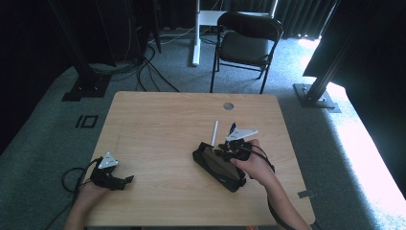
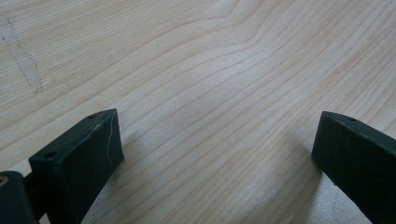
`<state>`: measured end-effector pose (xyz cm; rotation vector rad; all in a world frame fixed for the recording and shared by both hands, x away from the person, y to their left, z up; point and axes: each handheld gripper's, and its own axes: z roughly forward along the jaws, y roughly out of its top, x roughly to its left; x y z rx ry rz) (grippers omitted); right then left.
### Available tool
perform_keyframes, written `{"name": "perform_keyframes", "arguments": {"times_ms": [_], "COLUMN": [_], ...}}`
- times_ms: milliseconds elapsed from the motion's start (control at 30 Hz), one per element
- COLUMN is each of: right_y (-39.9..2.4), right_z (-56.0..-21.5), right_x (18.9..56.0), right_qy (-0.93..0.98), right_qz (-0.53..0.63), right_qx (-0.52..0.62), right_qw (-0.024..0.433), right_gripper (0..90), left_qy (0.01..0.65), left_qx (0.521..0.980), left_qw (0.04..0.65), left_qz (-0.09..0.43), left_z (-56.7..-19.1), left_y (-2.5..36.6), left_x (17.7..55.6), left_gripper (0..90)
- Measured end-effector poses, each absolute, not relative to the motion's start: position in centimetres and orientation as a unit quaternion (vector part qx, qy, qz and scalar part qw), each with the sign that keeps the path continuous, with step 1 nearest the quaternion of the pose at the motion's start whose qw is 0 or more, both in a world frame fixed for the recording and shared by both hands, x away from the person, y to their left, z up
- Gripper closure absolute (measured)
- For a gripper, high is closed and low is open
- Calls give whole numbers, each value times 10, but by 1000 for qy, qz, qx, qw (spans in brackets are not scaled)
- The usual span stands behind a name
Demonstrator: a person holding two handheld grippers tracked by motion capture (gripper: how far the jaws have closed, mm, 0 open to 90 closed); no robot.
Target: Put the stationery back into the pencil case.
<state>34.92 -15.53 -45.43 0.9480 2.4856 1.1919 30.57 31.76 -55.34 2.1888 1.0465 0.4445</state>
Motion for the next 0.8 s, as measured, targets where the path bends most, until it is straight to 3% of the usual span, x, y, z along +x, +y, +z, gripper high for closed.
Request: {"name": "perform_keyframes", "arguments": {"times_ms": [800], "right_y": [-130], "right_z": [-484], "right_x": [358], "right_qy": [884], "right_qz": [321], "right_qx": [328], "right_qw": [91], "right_gripper": [683], "left_qy": [400], "left_qx": [837], "left_qw": [331], "left_qz": [170], "left_z": [-553], "left_y": [318], "left_x": [306], "left_gripper": [21]}}
